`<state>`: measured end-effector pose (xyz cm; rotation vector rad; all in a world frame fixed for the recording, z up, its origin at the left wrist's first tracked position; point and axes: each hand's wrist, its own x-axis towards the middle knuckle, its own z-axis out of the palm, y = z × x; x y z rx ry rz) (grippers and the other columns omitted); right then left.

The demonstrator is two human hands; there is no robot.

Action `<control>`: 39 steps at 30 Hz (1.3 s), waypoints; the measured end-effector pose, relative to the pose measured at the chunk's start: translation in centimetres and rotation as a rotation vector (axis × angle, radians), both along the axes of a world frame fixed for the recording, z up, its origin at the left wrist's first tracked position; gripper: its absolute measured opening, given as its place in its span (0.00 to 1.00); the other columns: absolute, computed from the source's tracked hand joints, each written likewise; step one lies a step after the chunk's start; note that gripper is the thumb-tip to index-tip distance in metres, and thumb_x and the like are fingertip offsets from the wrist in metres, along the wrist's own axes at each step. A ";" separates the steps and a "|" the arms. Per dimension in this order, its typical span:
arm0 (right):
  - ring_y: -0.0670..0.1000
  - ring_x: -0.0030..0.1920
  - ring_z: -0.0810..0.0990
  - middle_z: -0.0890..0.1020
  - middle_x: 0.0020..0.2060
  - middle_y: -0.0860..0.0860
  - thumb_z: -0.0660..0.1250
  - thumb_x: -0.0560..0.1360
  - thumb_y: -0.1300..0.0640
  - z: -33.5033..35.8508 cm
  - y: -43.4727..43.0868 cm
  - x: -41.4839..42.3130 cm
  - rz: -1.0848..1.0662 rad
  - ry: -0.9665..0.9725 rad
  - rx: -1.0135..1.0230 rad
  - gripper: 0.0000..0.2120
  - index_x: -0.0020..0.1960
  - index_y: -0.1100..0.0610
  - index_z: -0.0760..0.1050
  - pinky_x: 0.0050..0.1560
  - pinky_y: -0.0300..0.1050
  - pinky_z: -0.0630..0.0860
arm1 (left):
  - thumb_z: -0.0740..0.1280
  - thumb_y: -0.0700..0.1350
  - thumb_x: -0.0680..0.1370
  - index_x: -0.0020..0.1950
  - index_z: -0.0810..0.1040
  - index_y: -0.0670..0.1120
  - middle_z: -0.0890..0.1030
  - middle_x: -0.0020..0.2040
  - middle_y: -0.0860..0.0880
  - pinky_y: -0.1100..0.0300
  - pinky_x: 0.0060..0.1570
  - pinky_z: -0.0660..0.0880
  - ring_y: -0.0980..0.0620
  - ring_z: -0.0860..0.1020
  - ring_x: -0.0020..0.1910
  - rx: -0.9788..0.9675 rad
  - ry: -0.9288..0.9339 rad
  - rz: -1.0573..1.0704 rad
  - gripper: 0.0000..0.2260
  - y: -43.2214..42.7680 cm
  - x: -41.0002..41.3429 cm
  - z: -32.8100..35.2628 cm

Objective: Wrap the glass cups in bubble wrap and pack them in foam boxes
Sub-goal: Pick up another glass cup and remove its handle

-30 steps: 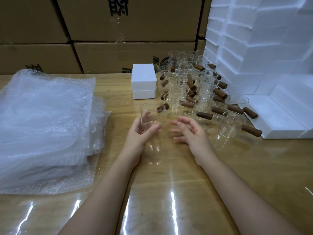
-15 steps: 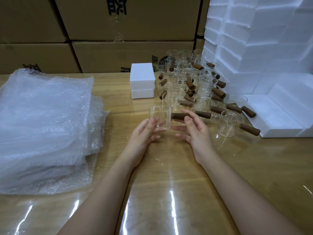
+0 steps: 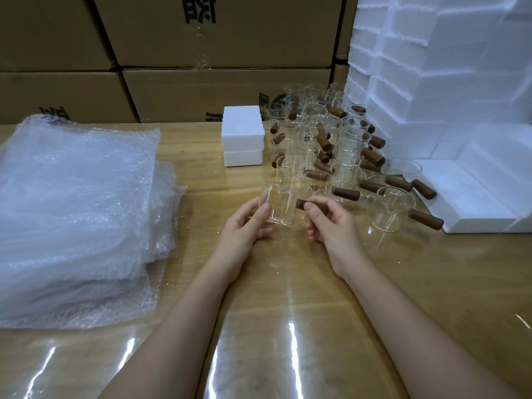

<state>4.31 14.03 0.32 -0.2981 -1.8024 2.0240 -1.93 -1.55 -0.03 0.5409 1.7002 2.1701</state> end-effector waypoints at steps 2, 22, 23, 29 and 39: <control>0.43 0.28 0.73 0.76 0.26 0.46 0.67 0.76 0.59 0.0 0.1 0.0 -0.002 -0.018 0.007 0.03 0.49 0.53 0.78 0.29 0.35 0.72 | 0.68 0.54 0.70 0.49 0.84 0.55 0.84 0.46 0.56 0.64 0.46 0.78 0.58 0.80 0.49 0.009 -0.005 -0.006 0.10 -0.1 0.0 0.1; 0.47 0.19 0.59 0.63 0.18 0.49 0.57 0.78 0.50 0.4 0.5 -0.8 0.007 -0.181 -0.012 0.22 0.30 0.53 0.78 0.20 0.36 0.56 | 0.65 0.50 0.74 0.61 0.77 0.52 0.83 0.49 0.58 0.64 0.52 0.77 0.58 0.80 0.51 0.002 0.065 -0.127 0.16 -0.4 0.0 0.1; 0.46 0.19 0.59 0.64 0.18 0.49 0.58 0.79 0.50 0.3 0.3 -0.8 -0.005 -0.156 0.004 0.21 0.32 0.54 0.77 0.20 0.36 0.57 | 0.64 0.50 0.74 0.61 0.78 0.52 0.83 0.49 0.57 0.64 0.51 0.77 0.58 0.80 0.51 0.001 0.062 -0.120 0.16 -0.3 0.0 0.0; 0.43 0.31 0.71 0.73 0.28 0.45 0.60 0.81 0.53 -0.4 -0.4 -0.7 -0.121 0.018 0.317 0.13 0.41 0.59 0.74 0.37 0.41 0.71 | 0.62 0.54 0.73 0.55 0.79 0.48 0.82 0.44 0.52 0.63 0.49 0.79 0.56 0.81 0.43 0.011 -0.019 -0.041 0.15 0.0 -0.1 0.0; 0.43 0.49 0.77 0.78 0.46 0.43 0.62 0.79 0.62 -0.2 -1.6 -0.1 -0.010 0.134 0.695 0.06 0.55 0.59 0.74 0.50 0.32 0.70 | 0.60 0.52 0.79 0.63 0.70 0.38 0.81 0.57 0.38 0.51 0.57 0.78 0.43 0.81 0.56 0.239 -0.339 -0.009 0.21 -0.7 -1.1 0.2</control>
